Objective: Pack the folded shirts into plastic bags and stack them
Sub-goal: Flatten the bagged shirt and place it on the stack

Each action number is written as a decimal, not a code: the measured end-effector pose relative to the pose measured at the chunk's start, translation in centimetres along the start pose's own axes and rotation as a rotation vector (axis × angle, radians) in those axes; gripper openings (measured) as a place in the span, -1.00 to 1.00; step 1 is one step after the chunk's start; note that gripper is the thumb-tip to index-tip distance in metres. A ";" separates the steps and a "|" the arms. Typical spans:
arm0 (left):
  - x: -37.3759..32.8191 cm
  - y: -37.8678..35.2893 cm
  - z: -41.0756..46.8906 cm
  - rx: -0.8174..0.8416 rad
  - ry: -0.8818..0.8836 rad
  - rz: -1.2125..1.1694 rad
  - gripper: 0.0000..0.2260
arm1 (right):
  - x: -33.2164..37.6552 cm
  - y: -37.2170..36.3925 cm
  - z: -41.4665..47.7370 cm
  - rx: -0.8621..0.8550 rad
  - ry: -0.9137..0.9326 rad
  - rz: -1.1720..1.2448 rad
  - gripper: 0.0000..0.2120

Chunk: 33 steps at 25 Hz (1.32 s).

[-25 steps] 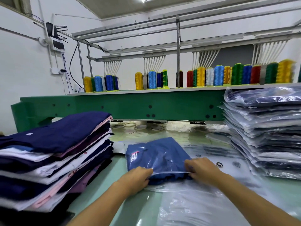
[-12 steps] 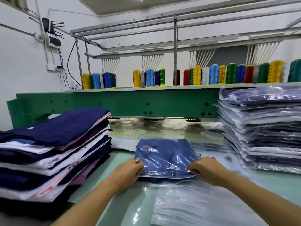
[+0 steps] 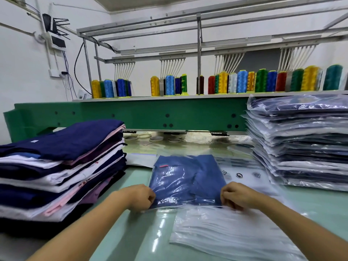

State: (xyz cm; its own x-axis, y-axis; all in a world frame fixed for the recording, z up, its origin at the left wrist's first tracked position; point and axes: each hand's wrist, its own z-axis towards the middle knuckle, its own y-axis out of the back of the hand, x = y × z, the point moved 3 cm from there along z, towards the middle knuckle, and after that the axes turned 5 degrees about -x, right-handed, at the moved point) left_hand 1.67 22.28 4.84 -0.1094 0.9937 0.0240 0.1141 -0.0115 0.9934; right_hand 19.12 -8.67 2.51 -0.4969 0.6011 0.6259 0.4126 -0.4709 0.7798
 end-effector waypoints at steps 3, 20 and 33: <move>-0.5 0.3 1.1 -0.023 0.051 0.132 -0.82 | 0.8 0.3 1.3 0.074 -0.081 -0.114 -0.72; -2.2 3.0 19.5 -0.479 0.244 -0.096 -0.53 | 6.6 -2.4 19.6 -0.360 0.074 -0.491 -0.47; 1.7 -1.4 26.9 -0.305 0.451 -0.141 -0.28 | 1.5 -3.2 27.8 -0.114 -0.146 -0.580 -0.21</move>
State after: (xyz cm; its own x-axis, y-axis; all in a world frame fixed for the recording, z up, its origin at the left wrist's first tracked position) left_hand 27.86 26.97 0.45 -0.5218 0.8428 -0.1321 -0.2157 0.0195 0.9763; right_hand 38.23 11.67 0.54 -0.5035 0.8586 0.0966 0.0179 -0.1014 0.9947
